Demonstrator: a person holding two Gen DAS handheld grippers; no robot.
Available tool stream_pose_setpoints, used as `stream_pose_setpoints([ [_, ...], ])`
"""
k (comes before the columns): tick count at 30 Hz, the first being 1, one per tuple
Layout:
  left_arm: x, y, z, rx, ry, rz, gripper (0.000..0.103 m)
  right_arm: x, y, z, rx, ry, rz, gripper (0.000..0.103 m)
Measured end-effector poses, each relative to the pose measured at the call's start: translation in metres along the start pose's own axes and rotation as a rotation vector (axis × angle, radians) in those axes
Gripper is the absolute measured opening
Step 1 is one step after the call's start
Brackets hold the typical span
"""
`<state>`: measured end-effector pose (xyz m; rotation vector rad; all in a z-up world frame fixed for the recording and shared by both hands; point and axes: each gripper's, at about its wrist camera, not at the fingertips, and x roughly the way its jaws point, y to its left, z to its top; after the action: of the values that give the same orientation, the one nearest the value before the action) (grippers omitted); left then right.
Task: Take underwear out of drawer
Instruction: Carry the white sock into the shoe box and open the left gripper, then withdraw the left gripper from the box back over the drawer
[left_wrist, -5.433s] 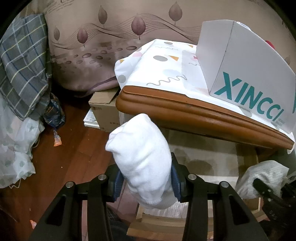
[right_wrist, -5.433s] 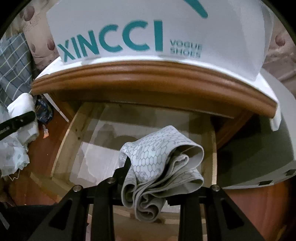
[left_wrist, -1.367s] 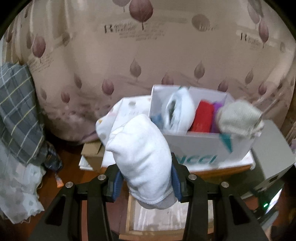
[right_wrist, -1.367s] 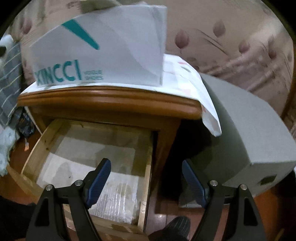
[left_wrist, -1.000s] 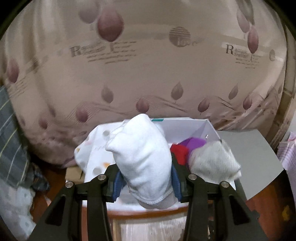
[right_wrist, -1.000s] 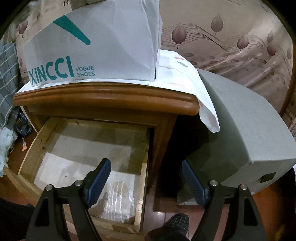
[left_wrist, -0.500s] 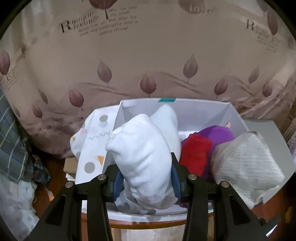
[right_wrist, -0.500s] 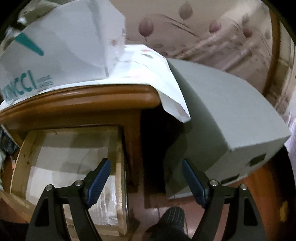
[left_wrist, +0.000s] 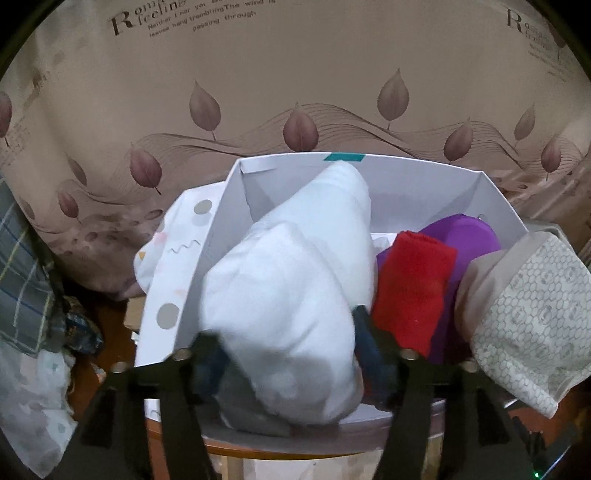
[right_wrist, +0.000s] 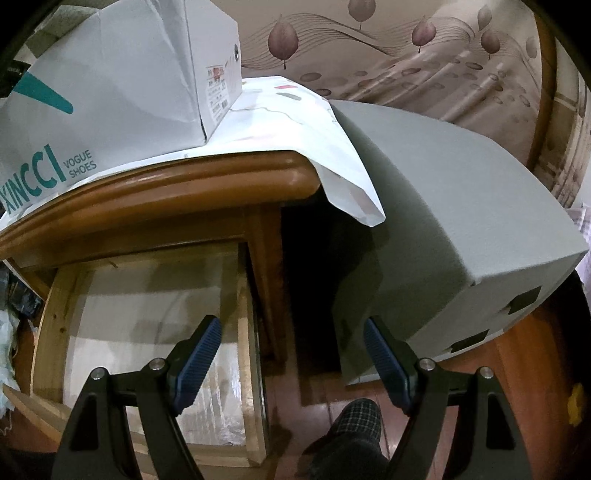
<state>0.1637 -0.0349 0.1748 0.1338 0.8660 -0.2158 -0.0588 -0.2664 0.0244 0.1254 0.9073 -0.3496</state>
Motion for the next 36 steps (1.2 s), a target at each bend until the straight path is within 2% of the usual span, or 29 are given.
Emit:
stream_pose_setpoints([
  [4, -0.001, -0.006, -0.002, 0.035, 0.003, -0.003, 0.085, -0.001, 0.002, 0.0, -0.005, -0.001, 0.007, 0.081],
  [11, -0.025, -0.006, -0.001, 0.039, -0.027, -0.007, 0.092, -0.004, 0.003, 0.001, -0.014, -0.019, 0.012, 0.081],
  [15, -0.056, 0.004, -0.002, 0.007, -0.084, -0.013, 0.096, -0.007, 0.004, 0.002, -0.015, -0.031, 0.024, 0.081],
  [18, -0.077, 0.01, -0.01, -0.01, -0.121, 0.017, 0.098, -0.011, 0.008, 0.002, -0.021, -0.046, 0.04, 0.081],
  [24, -0.107, 0.014, -0.06, -0.057, -0.168, 0.108, 0.102, -0.025, 0.021, 0.001, -0.058, -0.082, 0.089, 0.081],
  [31, -0.1, 0.011, -0.133, -0.129, -0.108, 0.159, 0.102, -0.034, 0.035, -0.006, -0.081, -0.092, 0.115, 0.081],
  [36, -0.086, 0.002, -0.174, -0.134, -0.063, 0.189, 0.102, -0.04, 0.041, -0.014, -0.095, -0.096, 0.133, 0.081],
])
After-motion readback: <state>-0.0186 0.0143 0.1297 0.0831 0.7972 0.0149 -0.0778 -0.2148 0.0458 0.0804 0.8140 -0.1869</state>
